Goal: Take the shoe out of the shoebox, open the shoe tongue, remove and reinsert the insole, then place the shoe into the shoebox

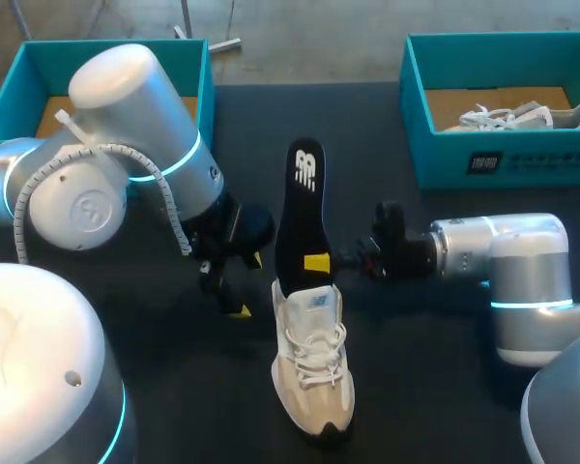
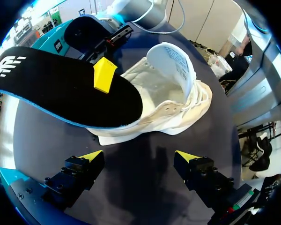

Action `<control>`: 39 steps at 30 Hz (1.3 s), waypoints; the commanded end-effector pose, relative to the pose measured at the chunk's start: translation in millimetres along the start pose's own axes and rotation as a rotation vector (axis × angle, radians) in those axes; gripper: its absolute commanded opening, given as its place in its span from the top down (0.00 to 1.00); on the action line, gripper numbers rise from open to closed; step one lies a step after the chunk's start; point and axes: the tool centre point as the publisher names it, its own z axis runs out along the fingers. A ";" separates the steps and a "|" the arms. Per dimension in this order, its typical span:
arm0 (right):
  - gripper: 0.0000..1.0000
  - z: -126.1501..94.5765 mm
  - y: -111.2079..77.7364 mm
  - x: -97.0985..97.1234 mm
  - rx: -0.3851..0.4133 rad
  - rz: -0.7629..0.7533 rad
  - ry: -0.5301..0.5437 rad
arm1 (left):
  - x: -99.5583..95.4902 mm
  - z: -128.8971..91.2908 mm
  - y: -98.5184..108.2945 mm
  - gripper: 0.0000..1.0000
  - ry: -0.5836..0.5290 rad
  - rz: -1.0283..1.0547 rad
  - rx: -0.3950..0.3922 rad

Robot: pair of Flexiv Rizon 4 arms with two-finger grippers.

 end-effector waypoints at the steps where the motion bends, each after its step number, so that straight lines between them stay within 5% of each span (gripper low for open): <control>1: 1.00 1.8 -4.3 1.9 0.008 0.005 -0.001 | 0.5 0.4 0.1 0.00 -0.001 0.000 -0.002; 39: 1.00 7.6 -46.8 17.1 0.104 0.182 0.044 | 0.5 0.4 0.1 0.00 -0.001 0.000 -0.002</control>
